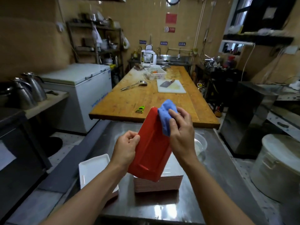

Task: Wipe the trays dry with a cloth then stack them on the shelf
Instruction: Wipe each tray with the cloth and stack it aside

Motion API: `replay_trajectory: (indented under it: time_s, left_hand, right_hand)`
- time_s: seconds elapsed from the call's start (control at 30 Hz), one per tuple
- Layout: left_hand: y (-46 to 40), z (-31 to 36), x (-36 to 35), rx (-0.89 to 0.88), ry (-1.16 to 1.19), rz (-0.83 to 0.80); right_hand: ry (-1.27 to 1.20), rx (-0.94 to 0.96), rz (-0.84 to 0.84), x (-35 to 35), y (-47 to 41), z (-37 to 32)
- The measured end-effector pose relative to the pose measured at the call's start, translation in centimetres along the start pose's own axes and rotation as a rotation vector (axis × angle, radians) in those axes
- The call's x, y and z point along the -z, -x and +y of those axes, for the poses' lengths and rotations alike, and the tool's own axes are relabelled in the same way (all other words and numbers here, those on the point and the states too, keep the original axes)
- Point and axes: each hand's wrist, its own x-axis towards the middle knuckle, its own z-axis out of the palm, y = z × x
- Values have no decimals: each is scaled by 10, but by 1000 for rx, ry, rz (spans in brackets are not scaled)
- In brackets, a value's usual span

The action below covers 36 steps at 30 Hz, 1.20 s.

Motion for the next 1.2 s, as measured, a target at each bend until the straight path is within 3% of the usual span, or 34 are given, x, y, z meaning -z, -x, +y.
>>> replay_trajectory:
  time_s: [0.2, 0.33, 0.73, 1.0, 1.1, 1.2]
  left_hand:
    - [10, 13, 8, -18, 52, 42]
    - [16, 19, 10, -17, 83, 109]
    - [19, 27, 14, 160, 433, 114]
    - [-12, 35, 7, 190, 639, 257]
    - [-19, 37, 4, 199, 678, 302]
    - [-20, 36, -4, 220, 719, 319]
  right_hand:
    - [448, 265, -70, -33, -3, -21]
    - [468, 348, -101, -39, -7, -20]
    - [194, 70, -83, -18, -15, -3]
    - [138, -30, -126, -19, 25, 1]
    - [-12, -111, -122, -10, 36, 6]
    - [-350, -343, -99, 3, 30, 6]
